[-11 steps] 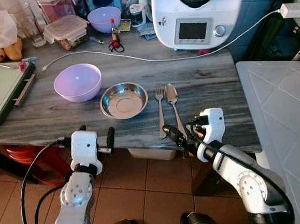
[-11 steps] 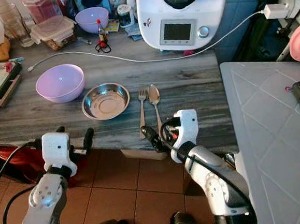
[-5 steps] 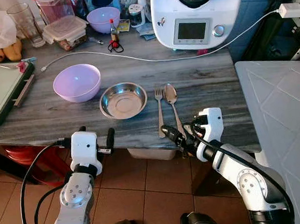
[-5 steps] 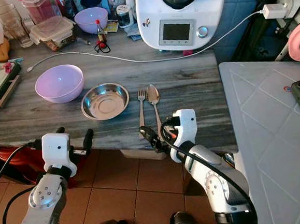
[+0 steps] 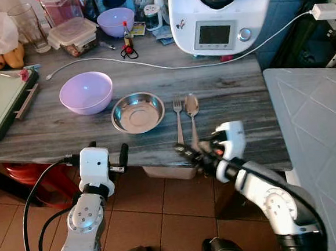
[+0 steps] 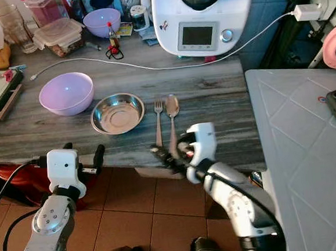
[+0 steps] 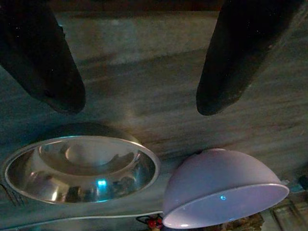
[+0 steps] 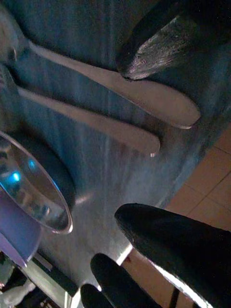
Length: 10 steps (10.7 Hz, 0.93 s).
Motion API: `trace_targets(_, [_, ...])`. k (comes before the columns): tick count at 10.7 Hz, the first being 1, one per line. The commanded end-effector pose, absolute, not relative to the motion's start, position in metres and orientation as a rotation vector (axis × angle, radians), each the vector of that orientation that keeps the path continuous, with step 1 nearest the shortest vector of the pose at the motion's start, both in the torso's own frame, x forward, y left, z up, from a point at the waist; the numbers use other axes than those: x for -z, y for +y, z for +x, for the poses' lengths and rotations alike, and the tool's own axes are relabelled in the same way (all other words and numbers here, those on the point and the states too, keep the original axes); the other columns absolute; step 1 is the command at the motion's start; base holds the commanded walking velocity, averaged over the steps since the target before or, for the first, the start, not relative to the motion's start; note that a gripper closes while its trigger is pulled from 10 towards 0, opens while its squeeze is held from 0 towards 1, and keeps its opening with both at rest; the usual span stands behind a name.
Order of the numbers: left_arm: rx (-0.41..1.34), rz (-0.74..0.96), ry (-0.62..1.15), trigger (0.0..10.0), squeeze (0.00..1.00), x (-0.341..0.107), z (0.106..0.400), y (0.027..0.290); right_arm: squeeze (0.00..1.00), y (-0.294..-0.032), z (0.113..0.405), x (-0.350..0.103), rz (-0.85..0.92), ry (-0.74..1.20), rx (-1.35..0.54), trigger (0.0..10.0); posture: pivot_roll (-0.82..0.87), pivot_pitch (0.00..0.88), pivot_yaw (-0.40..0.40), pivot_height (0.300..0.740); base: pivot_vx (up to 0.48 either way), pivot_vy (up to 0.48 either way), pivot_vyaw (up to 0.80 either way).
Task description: Setting the table
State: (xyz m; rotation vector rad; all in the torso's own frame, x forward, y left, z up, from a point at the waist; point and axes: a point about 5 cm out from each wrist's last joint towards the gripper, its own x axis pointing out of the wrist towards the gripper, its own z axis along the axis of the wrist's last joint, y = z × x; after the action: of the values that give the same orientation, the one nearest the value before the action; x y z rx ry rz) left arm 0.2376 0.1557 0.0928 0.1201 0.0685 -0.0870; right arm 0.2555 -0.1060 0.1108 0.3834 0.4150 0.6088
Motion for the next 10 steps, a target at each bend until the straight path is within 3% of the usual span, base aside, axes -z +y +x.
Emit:
trace_targets(1, [0.083,0.127,0.065,10.0,0.00,-0.095,0.237,0.157,0.00,-0.105,0.254,-0.109,0.391,0.433,-0.619,10.0,-0.01,0.103,0.055,0.740,0.000,0.000,0.00])
trace_targets(5, [0.075,0.110,0.057,10.0,0.00,-0.097,0.236,0.160,0.00,-0.128,0.247,-0.133,0.315,0.308,-0.545,10.0,-0.01,0.096,0.055,0.740,0.000,0.000,0.00])
trace_targets(8, [0.032,0.065,0.083,10.0,0.00,-0.093,0.233,0.167,0.00,-0.128,0.241,-0.157,0.244,0.146,-0.566,10.0,-0.02,0.055,0.064,0.740,0.000,0.000,0.00])
trace_targets(10, [-0.002,0.072,0.100,10.0,0.00,-0.087,0.229,0.173,0.00,-0.147,0.254,-0.152,0.047,0.031,-0.330,10.0,-0.02,0.000,0.061,0.740,0.000,0.000,0.00])
